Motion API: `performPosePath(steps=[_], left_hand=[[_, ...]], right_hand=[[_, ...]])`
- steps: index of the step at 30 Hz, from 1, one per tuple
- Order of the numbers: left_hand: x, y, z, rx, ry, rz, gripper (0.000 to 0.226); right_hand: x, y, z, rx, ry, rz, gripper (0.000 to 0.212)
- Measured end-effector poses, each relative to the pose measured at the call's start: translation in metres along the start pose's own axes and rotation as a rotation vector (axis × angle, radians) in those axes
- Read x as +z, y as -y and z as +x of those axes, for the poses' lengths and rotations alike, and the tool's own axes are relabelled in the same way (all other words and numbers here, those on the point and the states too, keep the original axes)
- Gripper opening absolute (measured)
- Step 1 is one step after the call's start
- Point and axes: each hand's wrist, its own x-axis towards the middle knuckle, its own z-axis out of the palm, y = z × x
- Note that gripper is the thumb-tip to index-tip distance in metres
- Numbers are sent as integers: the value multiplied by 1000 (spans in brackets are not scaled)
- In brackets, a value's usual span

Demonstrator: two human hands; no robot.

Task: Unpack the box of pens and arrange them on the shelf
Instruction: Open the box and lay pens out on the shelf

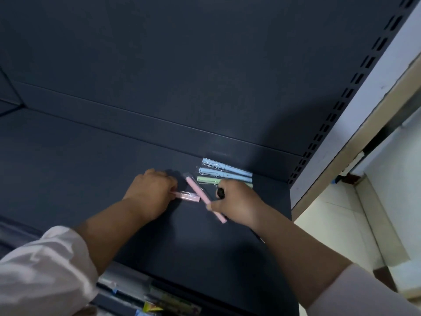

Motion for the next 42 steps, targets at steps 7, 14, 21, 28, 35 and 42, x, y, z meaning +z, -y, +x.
performPosePath(steps=[7, 14, 21, 28, 35, 42], left_hand=[[-8, -5, -4, -163, 96, -400, 19], [-16, -32, -7, -364, 260, -1167, 10], [-15, -49, -11, -377, 253, -1221, 12], [-6, -45, -16, 237, -7, 29, 38], [7, -29, -22, -157, -57, -186, 66], [9, -58, 1, -56, -139, -304, 39]], right_hand=[[-8, -8, 8, 17, -101, -243, 29], [-10, -8, -1, -2, -194, 27, 25], [-10, -6, -14, 28, -133, 385, 18], [-12, -21, -19, 58, -232, 215, 18], [-10, -26, -25, 57, -182, 225, 29], [-15, -16, -26, 124, -123, 592, 4]])
